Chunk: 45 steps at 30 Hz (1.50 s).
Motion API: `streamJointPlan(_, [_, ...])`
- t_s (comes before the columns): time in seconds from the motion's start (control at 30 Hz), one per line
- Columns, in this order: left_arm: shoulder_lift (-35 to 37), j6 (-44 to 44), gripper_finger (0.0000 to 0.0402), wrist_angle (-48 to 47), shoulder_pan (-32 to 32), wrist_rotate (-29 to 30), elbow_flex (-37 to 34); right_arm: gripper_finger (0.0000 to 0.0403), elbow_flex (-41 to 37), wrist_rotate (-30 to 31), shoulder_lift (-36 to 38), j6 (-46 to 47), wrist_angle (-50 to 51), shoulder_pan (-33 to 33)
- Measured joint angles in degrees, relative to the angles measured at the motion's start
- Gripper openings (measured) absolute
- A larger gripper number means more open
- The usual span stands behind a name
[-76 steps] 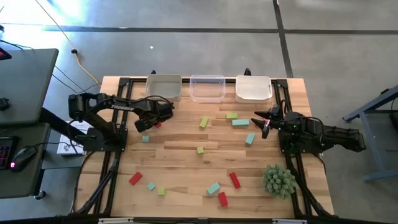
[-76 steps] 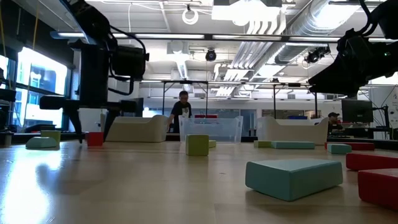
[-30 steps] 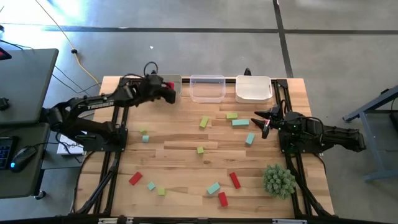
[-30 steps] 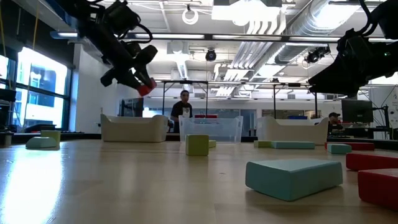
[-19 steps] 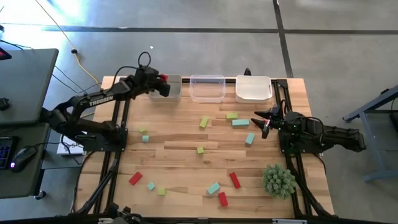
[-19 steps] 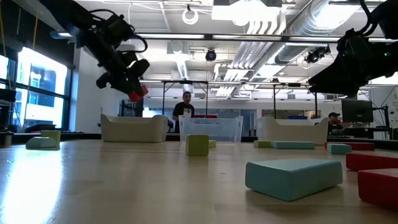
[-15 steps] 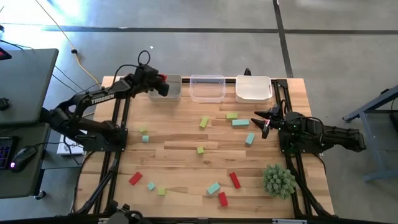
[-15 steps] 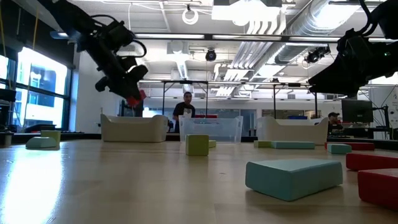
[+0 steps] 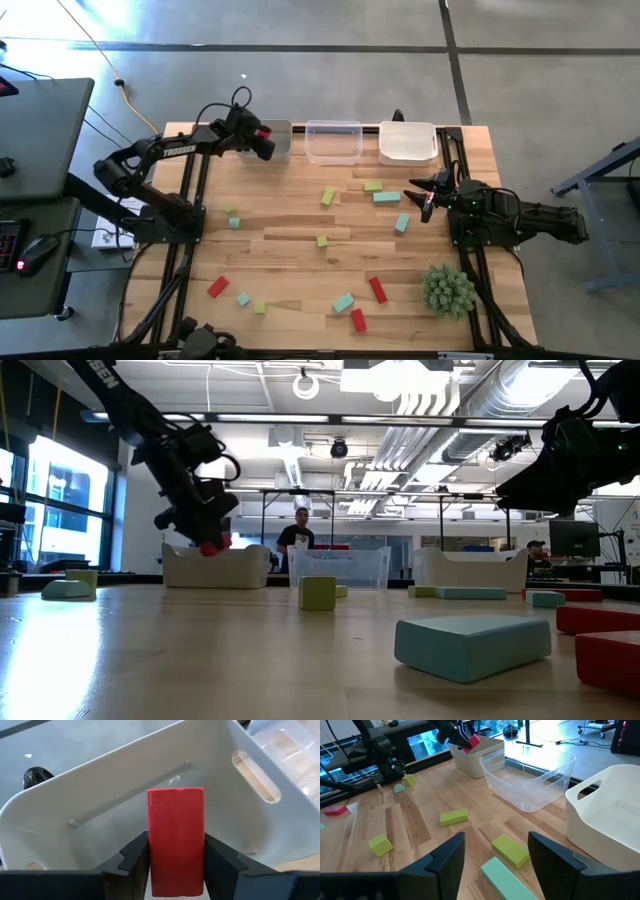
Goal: Sort & place blocks by color
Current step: Put the red block into the gray bin, then put the blue block into the white bin
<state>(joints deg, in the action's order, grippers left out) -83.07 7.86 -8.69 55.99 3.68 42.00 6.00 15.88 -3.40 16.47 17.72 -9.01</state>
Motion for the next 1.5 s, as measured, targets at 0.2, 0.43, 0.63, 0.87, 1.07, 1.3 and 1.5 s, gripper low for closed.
streamJointPlan(0.2, [-0.7, -0.1, 0.0158, 0.0, 0.0, 0.0, 0.0, 0.0206, 0.0, 0.0, 0.0, 0.0, 0.0, 0.0])
streamJointPlan(0.43, [-0.5, 0.2, 0.0186, 0.6, 0.1, -1.1, 0.0, 0.0206, 0.0, 0.0, 0.0, 0.0, 0.0, 0.0])
streamJointPlan(0.63, [0.7, 2.6, 0.0191, -1.2, 0.2, -5.6, 4.4, 0.0206, 0.0, 0.0, 0.0, 0.0, 0.0, 0.0])
streamJointPlan(0.87, [2.5, 5.5, 0.0193, -1.6, -2.2, -16.0, 9.8, 0.0206, 0.0, 0.0, 0.0, 0.0, 0.0, 0.0])
streamJointPlan(1.07, [5.7, 5.7, 0.0191, -1.9, -7.0, -18.4, 10.5, 0.0206, 0.0, 0.0, 0.0, 0.0, 0.0, 0.0])
streamJointPlan(1.3, [8.5, 11.0, 0.0192, -1.8, -14.1, -18.4, 10.5, 0.0206, 0.0, 0.2, 0.0, -2.1, 0.0, 0.0])
streamJointPlan(1.5, [9.3, 18.7, 0.0191, -0.5, -19.6, -18.4, 10.5, 0.0206, 0.0, 0.4, 0.0, -10.7, 0.0, 0.0])
